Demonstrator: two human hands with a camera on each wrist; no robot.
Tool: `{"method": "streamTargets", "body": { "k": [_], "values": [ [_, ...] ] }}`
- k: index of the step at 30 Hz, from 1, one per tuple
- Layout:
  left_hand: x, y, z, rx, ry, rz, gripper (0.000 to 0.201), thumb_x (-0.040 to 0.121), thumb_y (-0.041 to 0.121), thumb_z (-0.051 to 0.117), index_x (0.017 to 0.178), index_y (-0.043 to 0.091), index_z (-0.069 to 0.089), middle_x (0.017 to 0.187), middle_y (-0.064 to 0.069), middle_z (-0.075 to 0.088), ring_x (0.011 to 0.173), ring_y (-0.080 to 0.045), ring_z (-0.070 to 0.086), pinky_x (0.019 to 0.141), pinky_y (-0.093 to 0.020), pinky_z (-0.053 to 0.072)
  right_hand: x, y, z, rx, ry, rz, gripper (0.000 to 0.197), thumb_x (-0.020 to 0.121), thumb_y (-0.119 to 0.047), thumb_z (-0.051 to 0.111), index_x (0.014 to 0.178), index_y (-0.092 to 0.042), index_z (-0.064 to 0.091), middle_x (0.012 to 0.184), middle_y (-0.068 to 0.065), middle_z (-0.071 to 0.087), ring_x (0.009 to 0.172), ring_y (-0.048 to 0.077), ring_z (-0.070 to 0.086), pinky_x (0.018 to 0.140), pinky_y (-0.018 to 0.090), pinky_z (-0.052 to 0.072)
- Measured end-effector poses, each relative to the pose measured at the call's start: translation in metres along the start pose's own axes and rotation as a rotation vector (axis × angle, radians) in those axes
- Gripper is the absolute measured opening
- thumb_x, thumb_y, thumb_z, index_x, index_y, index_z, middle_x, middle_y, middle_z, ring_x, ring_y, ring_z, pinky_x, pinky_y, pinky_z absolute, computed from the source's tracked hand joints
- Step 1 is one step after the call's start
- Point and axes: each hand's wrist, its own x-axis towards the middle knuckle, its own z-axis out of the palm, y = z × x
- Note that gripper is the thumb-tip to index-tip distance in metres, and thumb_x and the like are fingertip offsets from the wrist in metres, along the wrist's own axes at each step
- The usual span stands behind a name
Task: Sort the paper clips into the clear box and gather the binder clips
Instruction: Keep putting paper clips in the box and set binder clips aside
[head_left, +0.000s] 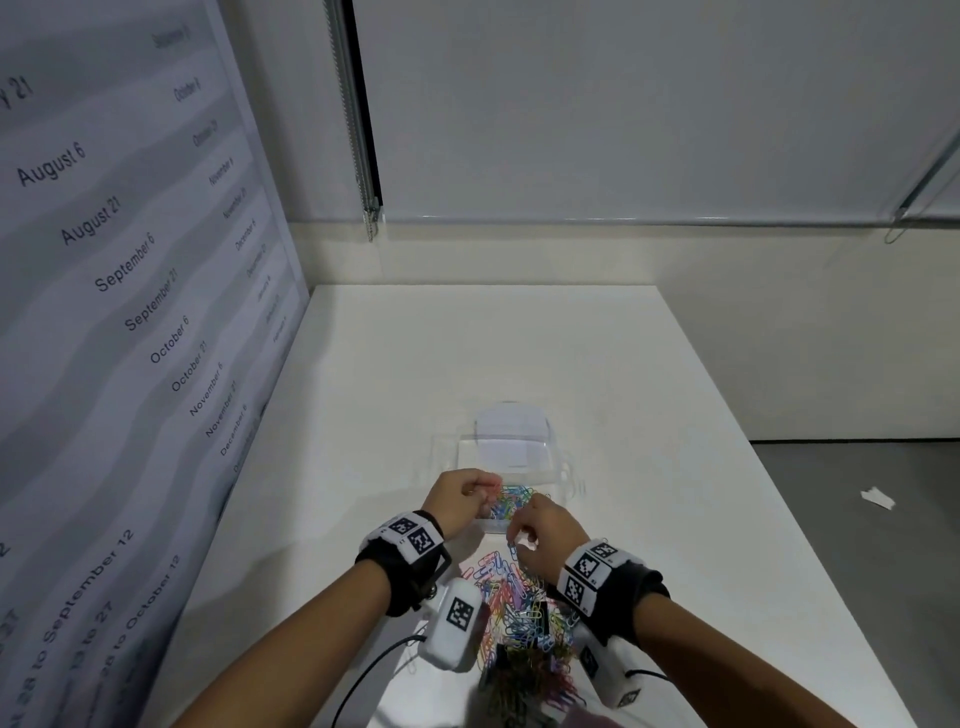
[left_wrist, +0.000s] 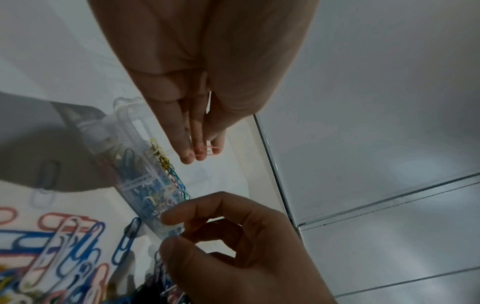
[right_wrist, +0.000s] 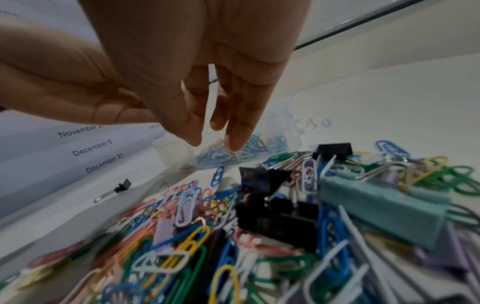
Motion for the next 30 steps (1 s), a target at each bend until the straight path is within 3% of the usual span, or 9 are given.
{"method": "streamTargets", "body": {
  "k": [5,8,11,13,15,17,20,24,30],
  "values": [
    [-0.013,-0.006,-0.007,0.130,-0.097,0.111,0.042,0.084,-0.019,0.043,0.114,0.000,0.065,0.114,0.000,0.061,0.109,-0.009,0.055,0.085,-0.005,0.046,-0.002,-0.006,0.006,-0.022,-0.066,-0.036,0.021,0.081,-0.013,0.058,0.102,-0.012,0.063,0.111,0.006,0.047,0.097,0.024,0.055,0.083,0.026,0.043],
    [-0.027,-0.009,-0.011,0.118,-0.091,0.123,0.034,0.082,-0.010,0.054,0.096,0.016,0.071,0.100,0.002,0.068,0.094,-0.011,0.061,0.079,-0.016,0.048,-0.004,-0.010,0.011,-0.052,-0.115,-0.045,0.034,0.079,-0.021,0.064,0.112,-0.014,0.059,0.118,0.008,0.046,0.099,0.022,0.051,0.084,0.026,0.041],
    [-0.044,-0.021,-0.019,0.127,-0.110,0.066,0.024,0.074,0.008,0.070,0.084,0.029,0.067,0.088,0.005,0.068,0.080,-0.011,0.060,0.084,-0.034,0.052,-0.006,-0.011,0.019,-0.079,-0.194,-0.038,0.068,0.071,-0.029,0.072,0.132,-0.022,0.044,0.131,0.006,0.037,0.118,0.022,0.042,0.095,0.030,0.042],
    [-0.055,-0.031,-0.025,0.246,-0.136,0.001,0.028,0.063,0.027,0.075,0.089,0.031,0.064,0.089,0.005,0.065,0.071,-0.009,0.055,0.082,-0.038,0.052,-0.007,-0.011,0.022,-0.143,-0.254,-0.031,0.085,0.067,-0.032,0.076,0.140,-0.028,0.032,0.143,0.005,0.028,0.132,0.024,0.030,0.106,0.038,0.038],
    [-0.064,-0.041,-0.029,0.412,-0.171,-0.063,0.053,0.059,0.037,0.081,0.106,0.028,0.058,0.094,0.004,0.057,0.071,-0.007,0.050,0.077,-0.031,0.049,-0.007,-0.012,0.024,-0.203,-0.286,-0.019,0.088,0.067,-0.036,0.076,0.142,-0.028,0.029,0.146,0.005,0.024,0.136,0.025,0.024,0.109,0.041,0.034],
    [-0.071,-0.048,-0.028,0.539,-0.218,-0.101,0.076,0.061,0.038,0.084,0.125,0.024,0.046,0.103,0.002,0.048,0.082,-0.009,0.048,0.078,-0.022,0.044,-0.007,-0.012,0.026,-0.239,-0.268,-0.040,0.077,0.070,-0.036,0.073,0.137,-0.025,0.037,0.140,0.005,0.031,0.130,0.024,0.029,0.106,0.041,0.037],
    [-0.080,-0.060,-0.022,0.688,-0.246,-0.072,0.085,0.063,0.037,0.083,0.133,0.024,0.037,0.107,0.002,0.040,0.093,-0.012,0.044,0.086,-0.023,0.041,-0.009,-0.015,0.028,-0.199,-0.251,-0.074,0.047,0.077,-0.026,0.065,0.121,-0.021,0.053,0.121,0.007,0.043,0.115,0.025,0.042,0.093,0.036,0.043],
    [-0.080,-0.067,-0.015,0.706,-0.232,0.002,0.074,0.066,0.031,0.081,0.129,0.022,0.044,0.101,0.004,0.039,0.090,-0.012,0.042,0.078,-0.018,0.038,-0.008,-0.017,0.024,-0.099,-0.275,-0.042,0.023,0.081,-0.017,0.062,0.103,-0.015,0.063,0.096,0.002,0.046,0.092,0.021,0.050,0.076,0.026,0.037],
    [-0.064,-0.065,-0.002,0.693,-0.181,0.073,0.053,0.071,0.026,0.077,0.117,0.020,0.051,0.089,0.008,0.037,0.070,-0.005,0.040,0.060,-0.012,0.031,-0.005,-0.014,0.008,0.051,-0.164,0.036,0.021,0.079,-0.009,0.053,0.091,-0.012,0.070,0.097,0.004,0.070,0.081,0.009,0.053,0.072,0.019,0.039]
  ]
}}
